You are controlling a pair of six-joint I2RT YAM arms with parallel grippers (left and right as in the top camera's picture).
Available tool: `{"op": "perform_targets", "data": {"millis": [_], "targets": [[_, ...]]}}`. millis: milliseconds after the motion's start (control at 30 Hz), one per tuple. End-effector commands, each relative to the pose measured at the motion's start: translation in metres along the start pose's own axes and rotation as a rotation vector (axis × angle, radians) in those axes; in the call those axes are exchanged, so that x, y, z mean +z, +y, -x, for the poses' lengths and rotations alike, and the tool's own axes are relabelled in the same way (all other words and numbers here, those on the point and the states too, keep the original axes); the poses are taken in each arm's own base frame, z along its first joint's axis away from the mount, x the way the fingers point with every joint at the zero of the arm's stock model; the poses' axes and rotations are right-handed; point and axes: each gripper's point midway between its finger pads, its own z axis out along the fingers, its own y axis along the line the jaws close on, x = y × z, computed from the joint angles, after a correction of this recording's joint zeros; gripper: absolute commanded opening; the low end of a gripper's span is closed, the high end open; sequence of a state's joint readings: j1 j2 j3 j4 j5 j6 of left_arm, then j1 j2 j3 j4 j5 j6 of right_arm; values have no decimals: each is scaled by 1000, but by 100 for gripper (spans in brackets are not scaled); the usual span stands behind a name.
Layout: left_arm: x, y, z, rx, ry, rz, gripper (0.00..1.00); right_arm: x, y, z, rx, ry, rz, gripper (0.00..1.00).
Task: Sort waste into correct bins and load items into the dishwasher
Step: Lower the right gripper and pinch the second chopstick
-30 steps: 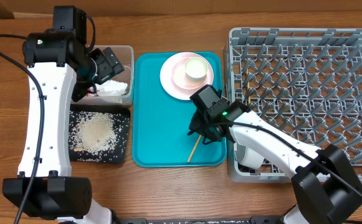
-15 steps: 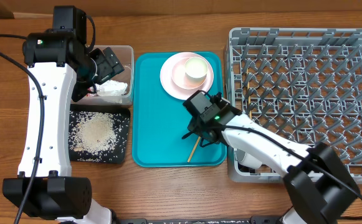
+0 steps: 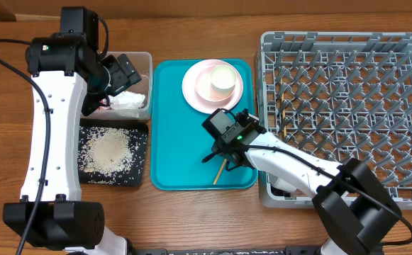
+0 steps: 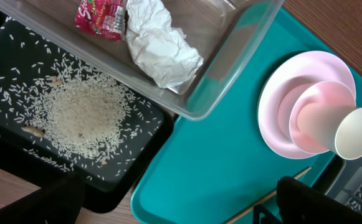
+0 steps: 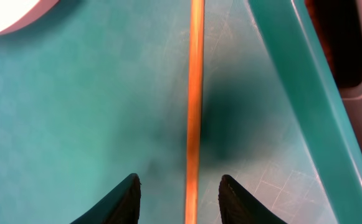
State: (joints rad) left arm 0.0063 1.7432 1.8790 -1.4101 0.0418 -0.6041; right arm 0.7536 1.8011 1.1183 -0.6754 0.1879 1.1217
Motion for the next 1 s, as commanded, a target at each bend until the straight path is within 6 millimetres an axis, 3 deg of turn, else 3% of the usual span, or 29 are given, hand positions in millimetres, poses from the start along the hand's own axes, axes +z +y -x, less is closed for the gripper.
{"op": "perform_targets", "data": {"millis": [0, 300, 633, 900, 967], "targets": [[-6, -4, 1, 6, -17, -14, 100, 0, 0, 2, 1, -19, -8, 43], [-6, -4, 1, 6, -17, -14, 100, 3, 2, 3, 8, -27, 2, 38], [-6, -4, 1, 6, -17, -14, 100, 29, -7, -6, 17, 2, -60, 35], [-6, -4, 1, 6, -17, -14, 100, 32, -8, -9, 16, 13, -65, 8], [-6, -4, 1, 6, -17, -14, 100, 32, -8, -10, 16, 18, -66, 6]]}}
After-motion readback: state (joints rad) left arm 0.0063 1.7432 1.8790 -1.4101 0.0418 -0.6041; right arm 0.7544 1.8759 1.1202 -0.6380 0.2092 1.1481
